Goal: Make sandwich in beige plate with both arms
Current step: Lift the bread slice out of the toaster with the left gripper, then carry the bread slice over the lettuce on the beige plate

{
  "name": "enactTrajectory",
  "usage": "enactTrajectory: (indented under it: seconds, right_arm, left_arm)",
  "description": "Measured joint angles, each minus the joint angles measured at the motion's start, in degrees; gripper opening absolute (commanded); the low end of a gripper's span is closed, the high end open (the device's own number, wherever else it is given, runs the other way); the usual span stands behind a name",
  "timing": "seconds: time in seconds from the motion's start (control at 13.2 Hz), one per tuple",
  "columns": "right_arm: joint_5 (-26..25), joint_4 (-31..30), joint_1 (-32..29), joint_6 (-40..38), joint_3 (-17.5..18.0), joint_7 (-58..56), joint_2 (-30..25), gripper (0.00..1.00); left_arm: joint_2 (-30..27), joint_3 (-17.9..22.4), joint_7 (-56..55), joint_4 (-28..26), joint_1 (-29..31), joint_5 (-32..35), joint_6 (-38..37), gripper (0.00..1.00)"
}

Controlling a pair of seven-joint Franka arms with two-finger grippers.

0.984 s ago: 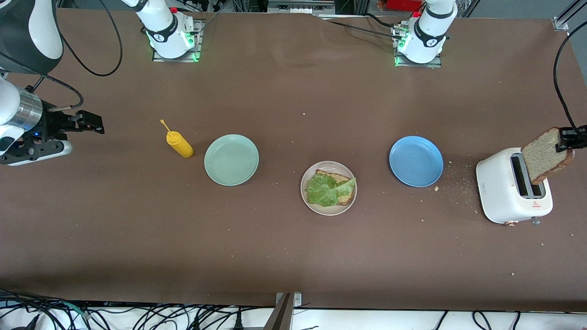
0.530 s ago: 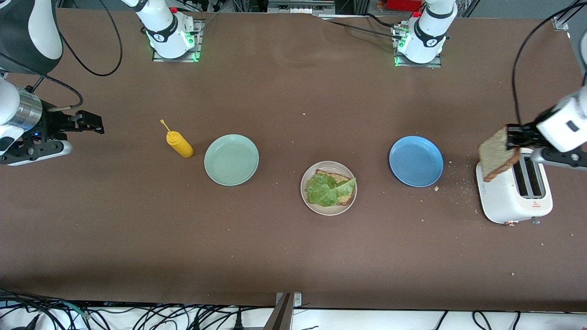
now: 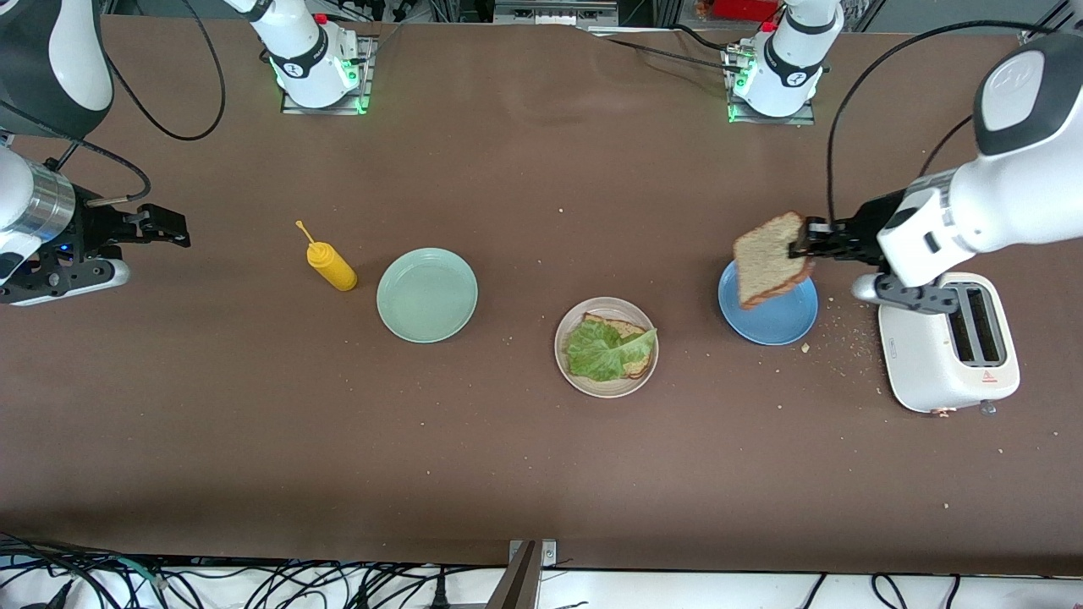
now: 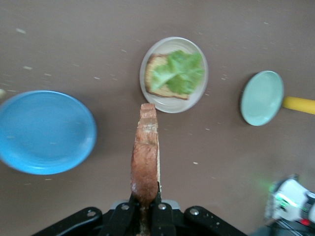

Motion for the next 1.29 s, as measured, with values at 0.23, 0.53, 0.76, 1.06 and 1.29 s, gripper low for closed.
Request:
enactTrajectory:
  seconds: [0.23,0.53,0.76,1.06,1.29]
  right_arm:
    - [0.0,0.0,0.0,0.0,0.0,0.0,0.0,1.00]
    - [0.0,0.0,0.0,0.0,0.0,0.1,0.0,1.00]
    - [0.0,0.0,0.0,0.0,0.2,0.5,0.0,1.00]
    - [0.0,0.0,0.0,0.0,0.4,1.4,0.0,1.00]
    - [0.0,0.0,0.0,0.0,0.5,1.5,0.0,1.00]
  left_arm:
    - [4.9,-0.1,0.0,0.0,-3.0,-7.2,5.0,0.00]
    - [10.3,-0.1,-0.1,0.0,-8.4,-13.8,15.4,0.00]
    - [13.2,-0.1,-0.1,0.0,-10.5,-17.9,20.2,0.00]
    - [17.4,-0.1,5.3,0.0,-12.4,-19.3,24.0,0.00]
    - [21.5,0.2,17.3,-0.2,-12.4,-22.3,25.3,0.00]
